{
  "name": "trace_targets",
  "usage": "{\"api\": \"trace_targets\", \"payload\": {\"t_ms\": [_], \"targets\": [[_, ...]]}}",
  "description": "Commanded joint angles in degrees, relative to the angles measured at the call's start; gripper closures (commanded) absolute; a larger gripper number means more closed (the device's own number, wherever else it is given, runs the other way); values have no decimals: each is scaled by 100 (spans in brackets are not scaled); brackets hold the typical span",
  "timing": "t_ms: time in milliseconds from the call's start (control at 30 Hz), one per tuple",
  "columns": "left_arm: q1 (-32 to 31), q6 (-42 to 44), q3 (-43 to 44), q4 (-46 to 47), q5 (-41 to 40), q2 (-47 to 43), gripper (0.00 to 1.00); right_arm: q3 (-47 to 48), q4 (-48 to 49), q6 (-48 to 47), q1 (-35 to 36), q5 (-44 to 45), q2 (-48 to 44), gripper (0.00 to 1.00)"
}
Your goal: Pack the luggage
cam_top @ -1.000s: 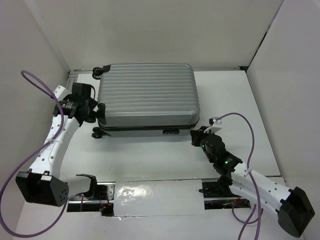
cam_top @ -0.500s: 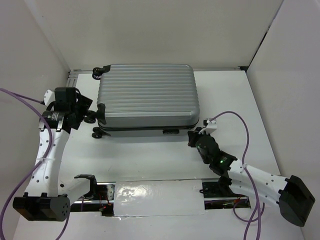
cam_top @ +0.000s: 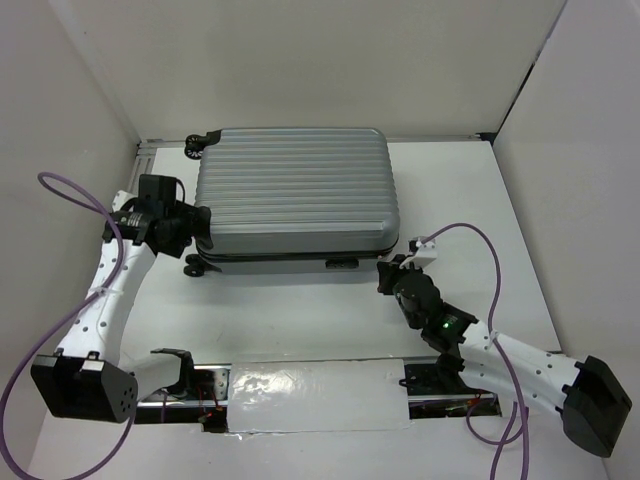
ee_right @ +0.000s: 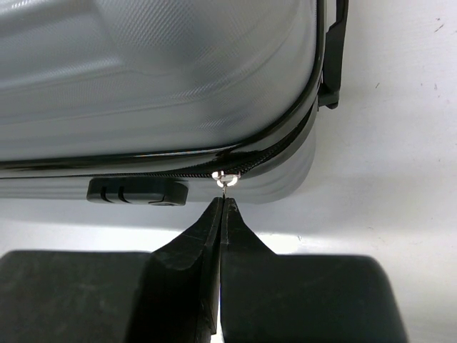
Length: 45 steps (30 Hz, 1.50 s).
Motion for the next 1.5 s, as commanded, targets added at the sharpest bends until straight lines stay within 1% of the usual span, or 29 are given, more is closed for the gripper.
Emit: {"api": "trace_targets", "payload": {"t_ms": [0,67,100,133,167,200,267,333,367,400,467,533,600,633,700,733,800,833,867,967,1067,1100,1167,1200,1267,1300,1367,1433,1467], "targets": [[-66,-438,-5,183,-186,139,36,15,-32,45,81,97,-119,100],[-66,-439,-5,183,-186,288,52,15,-85,45,133,168,-119,100],[-66,-439,-5,183,-247,289,63,15,-137,45,134,238,-171,100],[-66,-439,-5,183,-248,341,74,15,-138,45,134,239,-172,100],[-66,-439,-5,183,-300,342,92,15,-138,45,134,300,-172,100],[-66,-439,-5,131,-301,394,100,15,-199,45,134,361,-224,100],[-66,-439,-5,130,-476,394,100,15,-391,177,134,545,-225,100],[-66,-386,-58,130,-809,394,100,77,-463,247,134,1063,-225,100],[-66,-438,-119,61,-923,394,100,77,-515,326,38,1569,-225,100],[-66,-439,-189,112,-1029,394,100,146,-594,327,-41,1827,-94,100],[-6,-194,-190,174,-1275,394,100,348,-595,545,-304,2127,300,100],[48,139,-138,235,-1547,464,100,568,-595,485,-716,2181,583,100],[240,290,-137,236,-1671,639,100,569,-159,266,-1138,1945,855,100],[346,447,-76,236,-1724,788,100,569,10,213,-1480,1526,909,100],[399,553,-6,288,-1724,868,100,621,107,212,-1675,1365,987,100],[460,650,56,289,-1724,1026,100,622,421,151,-2034,1198,1049,100],[461,948,56,446,-1724,1150,100,560,993,-366,-2387,540,1111,100],[461,1072,56,664,-1724,1211,100,508,1492,-420,-2719,337,1216,100],[461,1334,56,788,-1724,1299,100,507,1827,-586,-2914,-335,1286,100],[531,1721,39,1174,-1724,1361,100,664,2838,-1051,-3625,-1707,1900,100],[584,2188,-67,1676,-1724,1361,100,1113,3534,-1395,-3830,-1940,2612,100],[584,2424,-145,1921,-1724,1361,100,1349,3684,-1692,-3891,-2002,2779,100],[724,2557,-207,2081,-1724,1361,100,1622,3947,-1948,-3979,-2090,3237,100],[725,2871,-260,2308,-1664,1361,100,1754,4071,-2133,-4032,-2169,3369,100],[795,3084,-321,2520,-1602,1361,100,2132,4256,-2388,-4085,-2485,3806,100],[847,3268,-374,2686,-1549,1361,100,2316,4257,-2537,-4137,-2425,3983,100],[926,3270,-427,2750,-1619,1361,100,2747,4449,-2591,-4225,-2372,4553,100],[1005,3471,-497,2942,-1453,1361,100,3316,4555,-2591,-4366,-2556,4950,100],[1075,3550,-584,3117,-1400,1361,100,3494,4555,-2513,-4453,-2556,5370,100]]}}
